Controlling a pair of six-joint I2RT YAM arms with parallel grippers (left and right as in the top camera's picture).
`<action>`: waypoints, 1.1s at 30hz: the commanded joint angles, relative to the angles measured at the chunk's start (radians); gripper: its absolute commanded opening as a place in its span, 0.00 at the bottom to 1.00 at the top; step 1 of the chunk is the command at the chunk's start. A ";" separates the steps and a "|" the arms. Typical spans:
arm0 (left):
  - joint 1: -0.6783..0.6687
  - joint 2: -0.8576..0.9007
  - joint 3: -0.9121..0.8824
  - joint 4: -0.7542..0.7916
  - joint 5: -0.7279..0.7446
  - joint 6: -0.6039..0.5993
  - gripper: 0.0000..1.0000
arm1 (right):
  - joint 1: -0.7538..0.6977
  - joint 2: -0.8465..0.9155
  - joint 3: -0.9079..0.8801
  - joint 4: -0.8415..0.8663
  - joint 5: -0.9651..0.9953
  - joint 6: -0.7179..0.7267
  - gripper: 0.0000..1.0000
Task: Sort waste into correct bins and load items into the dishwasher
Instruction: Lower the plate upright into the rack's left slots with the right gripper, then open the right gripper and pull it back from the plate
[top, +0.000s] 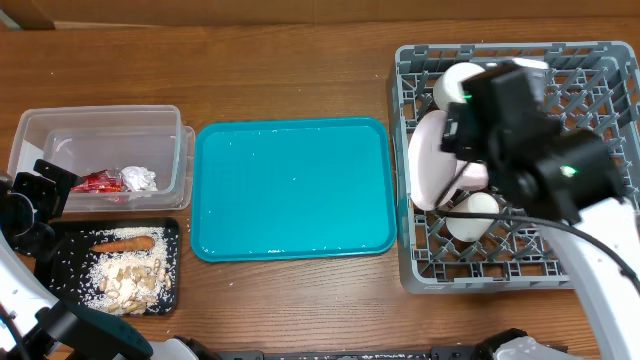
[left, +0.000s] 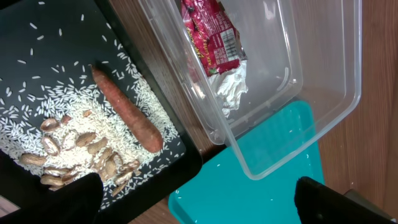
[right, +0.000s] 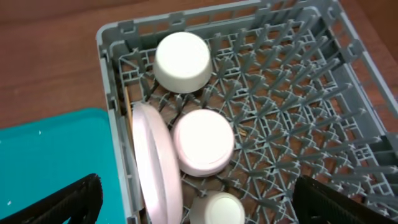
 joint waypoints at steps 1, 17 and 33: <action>-0.005 -0.016 0.017 0.002 -0.006 -0.007 1.00 | -0.005 -0.005 0.019 0.005 -0.022 0.005 1.00; -0.005 -0.016 0.017 0.002 -0.006 -0.007 1.00 | -0.005 -0.003 0.019 0.005 -0.021 0.005 1.00; -0.005 -0.016 0.017 0.002 -0.006 -0.007 1.00 | -0.010 -0.593 -0.051 0.337 -0.104 0.006 1.00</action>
